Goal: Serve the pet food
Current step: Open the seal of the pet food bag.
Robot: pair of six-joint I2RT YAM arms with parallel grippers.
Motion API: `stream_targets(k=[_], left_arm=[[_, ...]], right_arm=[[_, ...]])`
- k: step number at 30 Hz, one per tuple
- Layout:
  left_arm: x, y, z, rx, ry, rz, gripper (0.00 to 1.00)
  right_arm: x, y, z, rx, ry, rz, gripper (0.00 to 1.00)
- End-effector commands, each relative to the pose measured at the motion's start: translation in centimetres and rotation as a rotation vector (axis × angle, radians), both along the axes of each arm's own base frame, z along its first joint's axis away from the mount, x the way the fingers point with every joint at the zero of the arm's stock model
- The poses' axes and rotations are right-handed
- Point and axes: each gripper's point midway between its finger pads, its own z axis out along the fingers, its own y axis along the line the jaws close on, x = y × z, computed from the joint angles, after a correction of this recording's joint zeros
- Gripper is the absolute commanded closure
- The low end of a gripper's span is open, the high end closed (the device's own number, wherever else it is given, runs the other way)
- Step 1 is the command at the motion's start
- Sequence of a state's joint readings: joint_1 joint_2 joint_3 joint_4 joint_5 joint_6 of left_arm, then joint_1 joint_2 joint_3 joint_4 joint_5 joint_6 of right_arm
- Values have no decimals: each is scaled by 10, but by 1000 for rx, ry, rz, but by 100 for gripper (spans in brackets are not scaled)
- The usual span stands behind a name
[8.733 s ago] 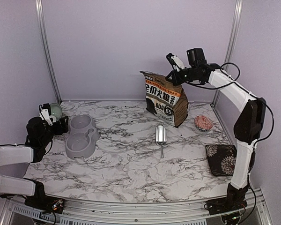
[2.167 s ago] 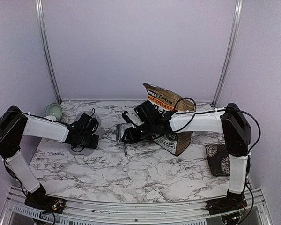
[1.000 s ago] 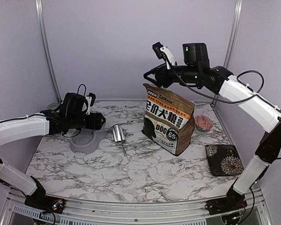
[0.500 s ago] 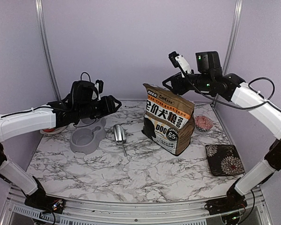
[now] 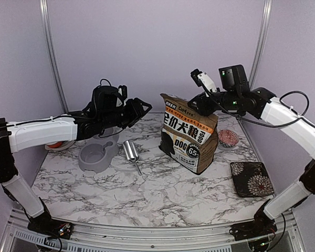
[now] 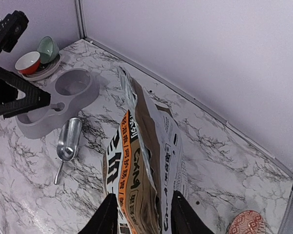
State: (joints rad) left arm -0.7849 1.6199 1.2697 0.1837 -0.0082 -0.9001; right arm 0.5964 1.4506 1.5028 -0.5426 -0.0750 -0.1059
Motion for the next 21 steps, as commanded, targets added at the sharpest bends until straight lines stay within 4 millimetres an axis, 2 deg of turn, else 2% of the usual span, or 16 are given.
stream_targets(k=[1, 9, 13, 21], left_arm=[[3, -11, 20, -74, -27, -16, 43], [3, -23, 30, -110, -34, -47, 44], [2, -29, 31, -122, -34, -66, 44], [3, -48, 44, -195, -16, -91, 50]], right_arm=[[-4, -13, -3, -27, 6, -36, 68], [-2, -13, -13, -49, 26, -43, 83], [-3, -13, -15, -49, 30, -41, 99], [-6, -10, -23, -48, 51, -20, 100]])
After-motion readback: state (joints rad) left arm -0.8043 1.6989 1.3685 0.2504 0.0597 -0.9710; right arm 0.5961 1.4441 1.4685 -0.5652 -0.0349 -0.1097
